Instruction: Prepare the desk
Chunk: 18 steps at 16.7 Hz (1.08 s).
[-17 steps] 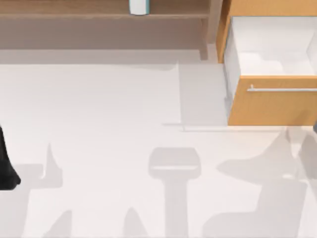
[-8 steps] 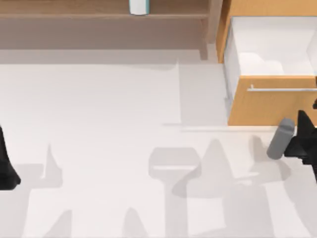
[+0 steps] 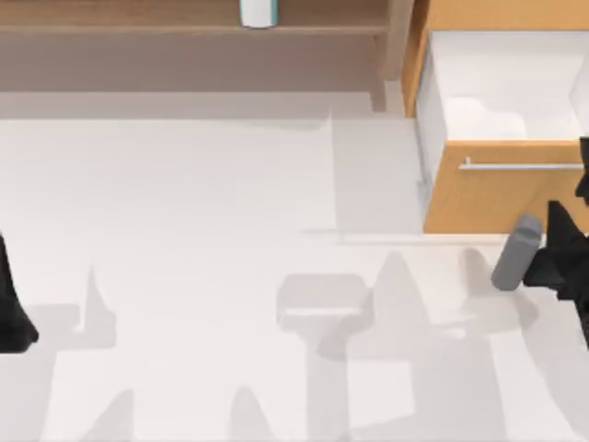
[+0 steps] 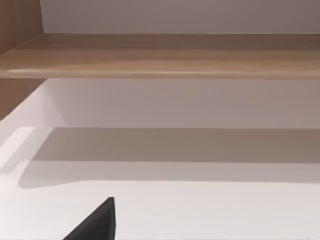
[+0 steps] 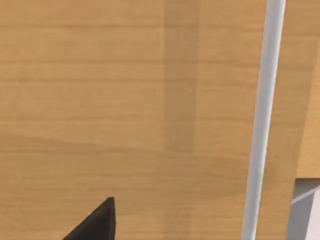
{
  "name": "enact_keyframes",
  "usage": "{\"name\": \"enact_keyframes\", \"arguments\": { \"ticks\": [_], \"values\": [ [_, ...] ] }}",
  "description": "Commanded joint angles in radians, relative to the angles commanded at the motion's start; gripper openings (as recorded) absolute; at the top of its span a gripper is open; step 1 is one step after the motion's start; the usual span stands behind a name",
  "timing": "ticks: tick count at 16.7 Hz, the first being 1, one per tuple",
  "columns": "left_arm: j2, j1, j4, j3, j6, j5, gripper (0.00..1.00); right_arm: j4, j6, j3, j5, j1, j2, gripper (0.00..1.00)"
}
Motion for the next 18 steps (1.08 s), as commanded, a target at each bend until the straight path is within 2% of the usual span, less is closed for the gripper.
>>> {"name": "enact_keyframes", "arguments": {
  "ticks": [8, 18],
  "values": [
    [0.0, 0.0, 0.0, 0.0, 0.0, 0.0, 1.0, -0.055, -0.001, 0.067, -0.026, -0.026, 0.011, 1.0],
    [0.0, 0.0, 0.0, 0.0, 0.0, 0.0, 1.0, -0.055, -0.001, 0.067, -0.026, -0.026, 0.011, 0.25]
  ]
}}
